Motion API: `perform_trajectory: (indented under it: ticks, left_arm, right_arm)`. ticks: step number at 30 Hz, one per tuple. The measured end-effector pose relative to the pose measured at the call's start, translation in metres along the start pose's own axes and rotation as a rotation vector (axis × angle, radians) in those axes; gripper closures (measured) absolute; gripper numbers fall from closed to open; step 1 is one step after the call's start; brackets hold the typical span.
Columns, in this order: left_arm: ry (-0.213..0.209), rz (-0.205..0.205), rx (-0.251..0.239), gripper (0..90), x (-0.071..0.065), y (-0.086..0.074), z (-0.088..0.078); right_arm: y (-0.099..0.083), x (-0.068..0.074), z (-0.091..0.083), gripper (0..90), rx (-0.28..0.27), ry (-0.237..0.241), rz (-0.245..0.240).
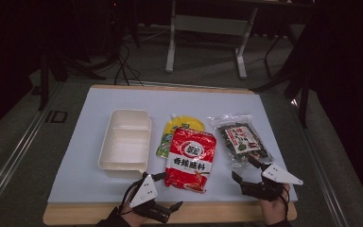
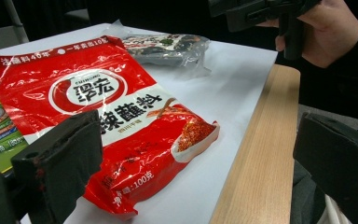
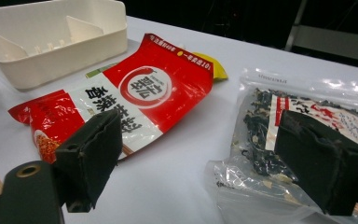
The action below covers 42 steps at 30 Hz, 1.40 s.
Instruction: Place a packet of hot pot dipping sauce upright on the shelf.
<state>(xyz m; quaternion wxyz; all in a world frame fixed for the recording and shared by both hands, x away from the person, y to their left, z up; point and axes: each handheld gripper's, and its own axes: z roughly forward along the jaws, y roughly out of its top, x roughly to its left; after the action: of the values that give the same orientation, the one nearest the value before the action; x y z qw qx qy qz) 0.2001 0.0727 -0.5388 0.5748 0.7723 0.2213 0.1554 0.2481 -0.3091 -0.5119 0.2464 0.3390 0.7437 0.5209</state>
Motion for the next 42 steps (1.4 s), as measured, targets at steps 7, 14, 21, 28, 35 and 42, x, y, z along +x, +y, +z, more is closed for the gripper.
perform_trajectory:
  ticks: [7,14,21,28,35,42]
  left_arm:
    - [-0.006,0.003,-0.009,2.6,-0.001,0.001,-0.001]
    - [-0.013,0.006,-0.013,2.6,-0.002,0.002,-0.002]
    - [-0.015,0.012,-0.011,2.6,-0.002,0.002,-0.002]
    - [-0.014,0.017,-0.014,2.6,-0.003,0.003,-0.003]
    - [-0.013,0.017,-0.016,2.6,-0.003,0.003,-0.004]
    - [-0.013,0.008,-0.016,2.6,-0.003,0.003,-0.004]
  right_arm:
    - [0.002,0.004,0.001,13.8,0.038,0.073,0.005]
    - [0.007,0.013,0.002,12.9,0.076,0.116,-0.009]
    - [0.027,0.024,-0.002,10.5,0.088,0.114,-0.034]
    - [0.049,0.033,0.004,10.3,0.094,0.097,-0.074]
    - [0.070,0.028,0.017,10.3,0.091,0.076,-0.064]
    - [0.088,0.023,0.041,13.1,0.107,0.043,-0.053]
